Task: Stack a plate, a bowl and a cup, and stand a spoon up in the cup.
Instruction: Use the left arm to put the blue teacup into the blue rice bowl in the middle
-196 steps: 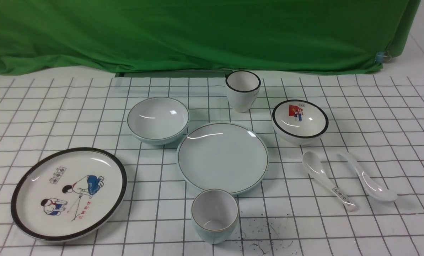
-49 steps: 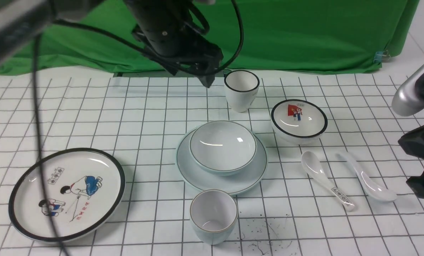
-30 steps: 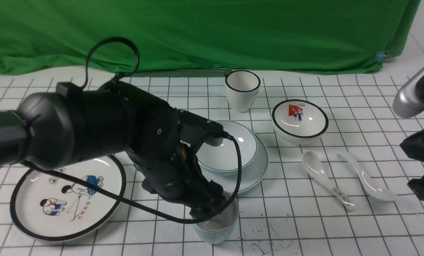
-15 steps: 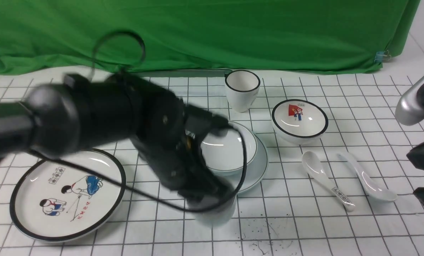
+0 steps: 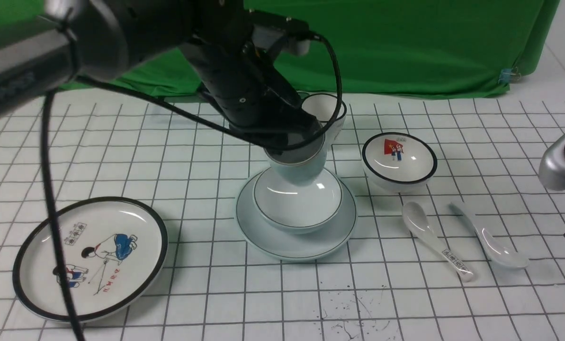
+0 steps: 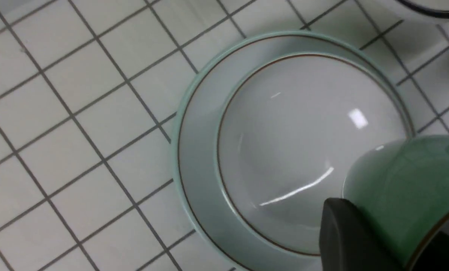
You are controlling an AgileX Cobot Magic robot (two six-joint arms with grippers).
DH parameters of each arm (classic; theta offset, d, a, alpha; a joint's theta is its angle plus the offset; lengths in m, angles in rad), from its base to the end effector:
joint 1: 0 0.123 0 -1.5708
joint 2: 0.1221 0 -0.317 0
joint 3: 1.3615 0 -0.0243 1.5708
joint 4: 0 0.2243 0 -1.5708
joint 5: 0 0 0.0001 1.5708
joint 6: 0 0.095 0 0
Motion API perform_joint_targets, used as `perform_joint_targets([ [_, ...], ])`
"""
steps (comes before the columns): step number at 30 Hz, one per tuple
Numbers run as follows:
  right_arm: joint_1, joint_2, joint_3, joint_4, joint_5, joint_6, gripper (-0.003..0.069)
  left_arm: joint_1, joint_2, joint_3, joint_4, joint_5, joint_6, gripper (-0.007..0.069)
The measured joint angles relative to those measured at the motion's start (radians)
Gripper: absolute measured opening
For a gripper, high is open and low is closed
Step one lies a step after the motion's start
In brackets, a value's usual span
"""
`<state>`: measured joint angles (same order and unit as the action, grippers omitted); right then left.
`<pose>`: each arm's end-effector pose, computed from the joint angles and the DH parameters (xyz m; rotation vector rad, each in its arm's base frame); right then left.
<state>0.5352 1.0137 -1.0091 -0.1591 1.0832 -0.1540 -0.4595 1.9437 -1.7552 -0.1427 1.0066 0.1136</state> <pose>0.1264 0.0595 0.3742 -0.9022 2.3875 -0.0622 0.3701 -0.1959 0.3192 0.6995 2.6024 -0.2934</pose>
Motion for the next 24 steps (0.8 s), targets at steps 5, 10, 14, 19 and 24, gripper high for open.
perform_joint_targets([
  [5,0.0,0.0,0.0,0.0,0.001,0.0,0.005,0.007,0.097,-0.008,-0.004,-0.025,0.001,-0.0001],
  [10,0.0,0.0,0.0,0.0,0.012,0.0,0.005,0.007,0.148,-0.014,-0.008,-0.082,0.001,0.0012],
  [14,0.0,0.0,0.0,0.0,0.016,0.0,0.005,0.007,0.16,-0.016,-0.008,-0.087,0.001,0.0057],
  [19,-0.04,0.0,0.0,0.0,0.016,0.015,0.005,0.009,0.17,-0.025,-0.007,-0.093,0.001,0.0235],
  [24,-0.167,0.032,0.0,0.0,-0.019,0.024,0.0051,0.009,0.146,-0.112,0.015,-0.004,0.001,0.0385],
])
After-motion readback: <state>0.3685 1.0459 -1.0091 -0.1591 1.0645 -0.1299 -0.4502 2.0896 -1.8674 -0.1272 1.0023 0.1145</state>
